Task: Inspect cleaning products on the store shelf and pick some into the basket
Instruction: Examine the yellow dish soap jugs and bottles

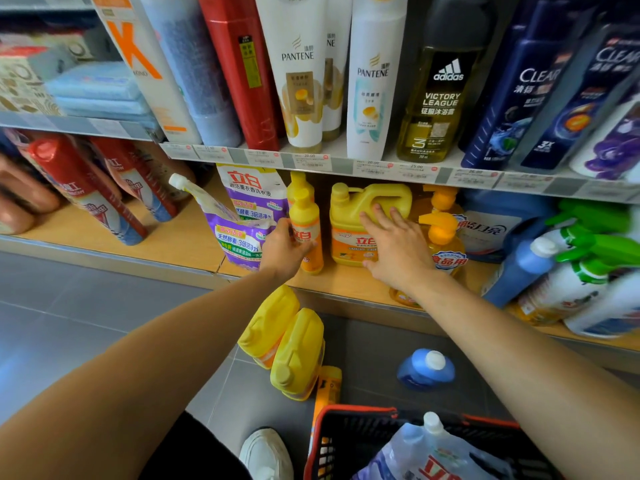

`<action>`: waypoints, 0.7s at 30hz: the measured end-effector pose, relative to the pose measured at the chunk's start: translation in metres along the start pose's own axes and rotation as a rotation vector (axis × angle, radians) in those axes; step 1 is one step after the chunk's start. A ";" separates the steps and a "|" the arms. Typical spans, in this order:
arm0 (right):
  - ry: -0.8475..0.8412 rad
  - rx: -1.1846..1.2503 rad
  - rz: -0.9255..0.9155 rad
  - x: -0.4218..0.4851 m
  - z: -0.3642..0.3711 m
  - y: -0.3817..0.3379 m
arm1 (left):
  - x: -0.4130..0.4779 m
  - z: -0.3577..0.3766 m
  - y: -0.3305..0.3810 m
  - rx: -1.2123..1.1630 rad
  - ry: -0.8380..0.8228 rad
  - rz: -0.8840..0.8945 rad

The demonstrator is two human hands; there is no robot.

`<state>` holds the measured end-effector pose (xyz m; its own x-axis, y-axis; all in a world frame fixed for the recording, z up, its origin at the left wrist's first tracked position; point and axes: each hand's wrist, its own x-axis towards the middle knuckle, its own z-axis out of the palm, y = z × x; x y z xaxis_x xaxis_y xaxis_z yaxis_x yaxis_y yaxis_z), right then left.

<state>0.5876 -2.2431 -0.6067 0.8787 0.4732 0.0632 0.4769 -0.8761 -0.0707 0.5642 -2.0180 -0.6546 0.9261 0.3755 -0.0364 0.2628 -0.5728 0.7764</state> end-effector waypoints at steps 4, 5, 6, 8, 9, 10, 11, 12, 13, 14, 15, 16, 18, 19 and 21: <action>-0.006 0.019 -0.016 -0.001 0.000 0.002 | 0.008 0.003 0.002 -0.018 -0.040 -0.030; -0.005 0.027 -0.022 -0.001 0.000 0.003 | 0.008 0.002 0.003 -0.021 -0.054 -0.031; -0.009 0.032 -0.027 -0.001 -0.001 0.003 | 0.006 0.001 0.003 -0.027 -0.071 -0.033; -0.028 0.025 -0.035 -0.003 -0.001 0.004 | -0.002 -0.003 0.002 -0.031 -0.109 -0.045; -0.028 0.009 -0.046 -0.005 0.000 0.004 | -0.009 -0.005 -0.001 -0.005 -0.117 -0.054; -0.011 -0.007 -0.066 -0.010 0.002 0.003 | -0.018 -0.007 -0.004 0.039 -0.111 -0.061; 0.037 0.001 -0.097 -0.017 0.004 0.000 | -0.030 -0.009 -0.008 0.088 -0.095 -0.051; 0.102 0.034 -0.140 -0.026 0.008 -0.005 | -0.042 -0.011 -0.013 0.142 -0.084 -0.011; 0.173 0.084 -0.192 -0.037 0.015 -0.010 | -0.055 -0.012 -0.018 0.209 -0.095 0.055; 0.211 0.142 -0.236 -0.049 0.024 -0.015 | -0.067 -0.013 -0.023 0.286 -0.134 0.124; 0.160 0.234 -0.260 -0.061 0.035 -0.021 | -0.078 -0.013 -0.028 0.359 -0.196 0.174; 0.025 0.352 -0.255 -0.074 0.045 -0.025 | -0.088 -0.013 -0.033 0.425 -0.269 0.197; -0.348 0.547 -0.229 -0.099 0.062 -0.033 | -0.102 -0.013 -0.044 0.537 -0.408 0.182; -0.491 0.614 -0.231 -0.111 0.070 -0.035 | -0.106 -0.014 -0.049 0.572 -0.463 0.164; -0.665 0.727 -0.237 -0.132 0.082 -0.038 | -0.112 -0.016 -0.057 0.601 -0.535 0.129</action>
<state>0.4553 -2.2650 -0.6936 0.4877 0.7773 -0.3974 0.3438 -0.5894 -0.7311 0.4413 -2.0160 -0.6851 0.9228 -0.0318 -0.3838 0.1051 -0.9380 0.3304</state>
